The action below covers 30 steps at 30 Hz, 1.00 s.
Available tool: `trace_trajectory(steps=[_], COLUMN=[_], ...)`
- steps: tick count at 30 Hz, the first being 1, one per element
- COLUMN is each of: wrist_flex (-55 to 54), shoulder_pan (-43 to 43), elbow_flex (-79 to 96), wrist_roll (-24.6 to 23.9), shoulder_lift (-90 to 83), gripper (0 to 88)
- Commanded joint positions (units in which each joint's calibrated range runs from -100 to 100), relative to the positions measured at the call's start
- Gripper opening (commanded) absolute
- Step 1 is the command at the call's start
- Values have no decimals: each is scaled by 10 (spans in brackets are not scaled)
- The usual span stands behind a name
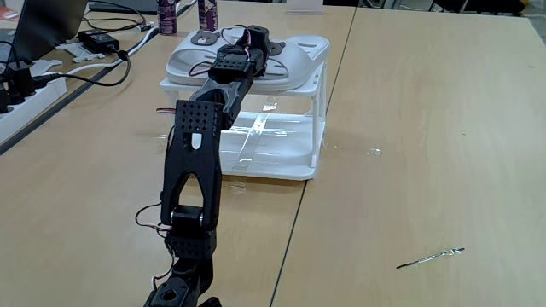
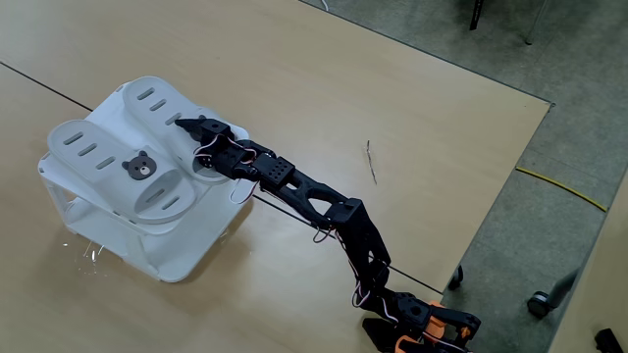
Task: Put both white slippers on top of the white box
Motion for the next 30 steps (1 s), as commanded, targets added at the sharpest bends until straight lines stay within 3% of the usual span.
trace_trajectory(steps=[1, 30], wrist_flex=[-1, 4], shoulder_pan=[11, 11], elbow_flex=[-39, 12], wrist_roll=[4, 4], shoulder_lift=[-60, -135], gripper=[206, 241])
